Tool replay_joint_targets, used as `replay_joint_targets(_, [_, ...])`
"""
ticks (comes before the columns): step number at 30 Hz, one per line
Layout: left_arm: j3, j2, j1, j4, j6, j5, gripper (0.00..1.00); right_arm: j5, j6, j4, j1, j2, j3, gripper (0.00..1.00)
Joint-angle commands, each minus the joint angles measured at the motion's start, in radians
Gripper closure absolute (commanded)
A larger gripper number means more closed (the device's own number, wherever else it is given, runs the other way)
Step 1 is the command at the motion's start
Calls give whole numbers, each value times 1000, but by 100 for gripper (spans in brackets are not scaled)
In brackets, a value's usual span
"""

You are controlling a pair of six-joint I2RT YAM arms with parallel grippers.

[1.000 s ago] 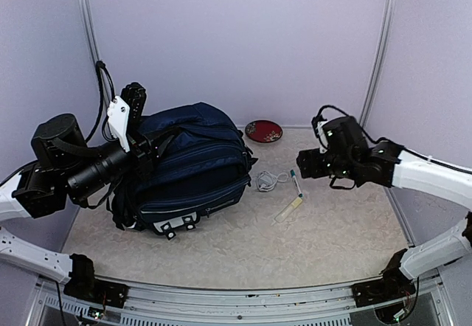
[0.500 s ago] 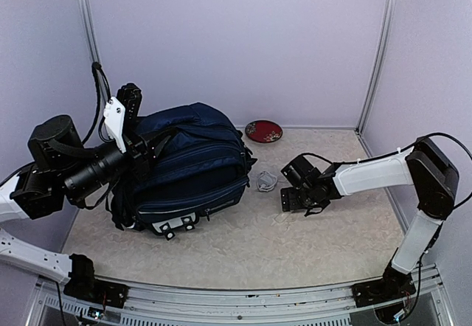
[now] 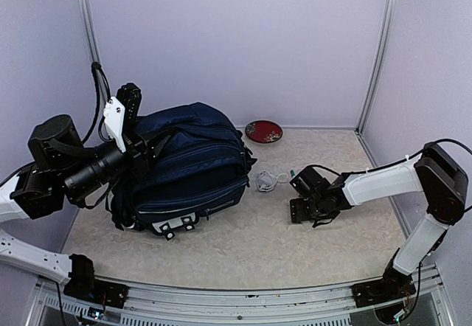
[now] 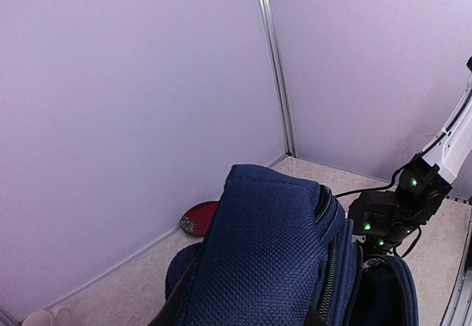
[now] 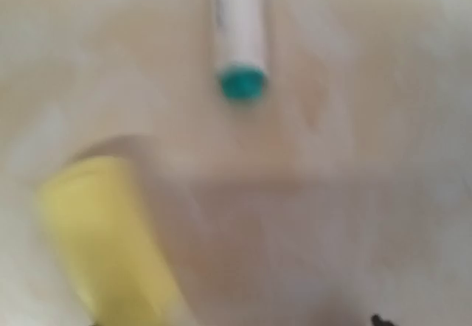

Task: Pack the student bag
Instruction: Adjust the pen at the center of the board, then pick up the pen from the center of the board.

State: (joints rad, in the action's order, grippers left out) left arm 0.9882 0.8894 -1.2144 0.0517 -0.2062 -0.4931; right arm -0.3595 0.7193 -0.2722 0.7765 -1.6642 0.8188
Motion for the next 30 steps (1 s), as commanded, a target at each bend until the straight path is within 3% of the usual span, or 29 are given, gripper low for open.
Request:
replay_joint_targets(1, [21,-30,10,-151,22,7,100,26,-6,-52,-17,64,-59,26])
replay_joint_targets(5, [20,-38,11,-151,24,9,100,174,-157,45,-64,54,-75,30])
replay_joint_targets(8, [23,-43,10,-145,25,6,100,207,-229,14,-104,21,-43,39])
replay_joint_targets(12, [23,-50,10,-142,28,3,100,265,-348,8,-137,20,-29,43])
replay_joint_targets(18, [22,-49,11,-146,25,-1,100,267,-361,-49,-138,-23,4,72])
replay_joint_targets(23, [31,-44,11,-138,23,-2,100,235,-382,-81,-138,65,17,88])
replay_joint_targets(30, [33,-31,15,-141,17,-2,100,335,-508,-23,-108,391,75,90])
